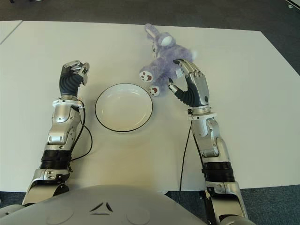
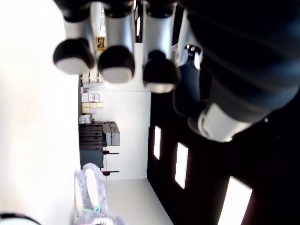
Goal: Put the doll into the plate.
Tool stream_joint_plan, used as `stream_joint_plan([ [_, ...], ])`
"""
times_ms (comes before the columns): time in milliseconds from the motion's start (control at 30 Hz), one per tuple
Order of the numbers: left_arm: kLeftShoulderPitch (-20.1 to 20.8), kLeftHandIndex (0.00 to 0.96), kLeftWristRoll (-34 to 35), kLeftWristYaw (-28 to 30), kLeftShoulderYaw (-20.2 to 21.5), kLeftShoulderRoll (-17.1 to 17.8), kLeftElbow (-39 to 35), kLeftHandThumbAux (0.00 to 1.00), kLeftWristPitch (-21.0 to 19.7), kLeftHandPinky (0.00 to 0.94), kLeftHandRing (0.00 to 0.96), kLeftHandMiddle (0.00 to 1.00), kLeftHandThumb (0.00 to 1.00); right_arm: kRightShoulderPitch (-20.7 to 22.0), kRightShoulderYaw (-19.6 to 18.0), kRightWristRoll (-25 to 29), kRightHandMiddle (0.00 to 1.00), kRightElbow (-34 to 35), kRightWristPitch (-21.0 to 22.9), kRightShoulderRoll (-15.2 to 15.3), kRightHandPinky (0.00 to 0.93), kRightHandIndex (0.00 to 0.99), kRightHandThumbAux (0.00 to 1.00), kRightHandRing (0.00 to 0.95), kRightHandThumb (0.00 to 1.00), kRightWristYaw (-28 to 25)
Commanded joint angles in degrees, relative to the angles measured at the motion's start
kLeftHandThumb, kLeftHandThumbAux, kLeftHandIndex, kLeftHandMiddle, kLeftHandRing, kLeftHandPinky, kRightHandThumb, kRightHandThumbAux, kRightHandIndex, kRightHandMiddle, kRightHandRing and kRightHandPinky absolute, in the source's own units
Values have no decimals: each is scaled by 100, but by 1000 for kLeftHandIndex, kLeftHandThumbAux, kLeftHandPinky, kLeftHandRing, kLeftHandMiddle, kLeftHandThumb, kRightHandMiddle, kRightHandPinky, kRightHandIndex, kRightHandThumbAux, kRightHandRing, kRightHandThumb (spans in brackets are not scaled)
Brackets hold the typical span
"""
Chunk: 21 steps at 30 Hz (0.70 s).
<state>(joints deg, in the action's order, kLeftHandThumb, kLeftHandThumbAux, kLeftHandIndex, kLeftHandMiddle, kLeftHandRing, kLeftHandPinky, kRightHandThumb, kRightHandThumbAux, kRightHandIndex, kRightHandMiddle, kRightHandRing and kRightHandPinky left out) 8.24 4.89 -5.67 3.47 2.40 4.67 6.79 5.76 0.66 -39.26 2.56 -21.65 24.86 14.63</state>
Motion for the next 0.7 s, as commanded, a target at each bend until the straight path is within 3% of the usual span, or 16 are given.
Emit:
stream_joint_plan([
  [33, -409, 442, -109, -81, -42, -245, 397, 706, 48, 871, 886, 877, 709, 194, 148, -378, 30, 3, 92, 302, 36, 38, 432, 36, 417, -203],
  [333, -405, 442, -100, -43, -47, -254, 415, 706, 56, 872, 886, 876, 710, 467, 299, -678, 0, 78, 48, 634, 1, 1, 400, 1, 309, -392],
  [700, -429, 442, -118, -55, -59, -249, 405, 706, 26, 871, 882, 872, 710, 782, 415, -559, 0, -35, -39, 821, 0, 0, 388, 0, 278, -540],
])
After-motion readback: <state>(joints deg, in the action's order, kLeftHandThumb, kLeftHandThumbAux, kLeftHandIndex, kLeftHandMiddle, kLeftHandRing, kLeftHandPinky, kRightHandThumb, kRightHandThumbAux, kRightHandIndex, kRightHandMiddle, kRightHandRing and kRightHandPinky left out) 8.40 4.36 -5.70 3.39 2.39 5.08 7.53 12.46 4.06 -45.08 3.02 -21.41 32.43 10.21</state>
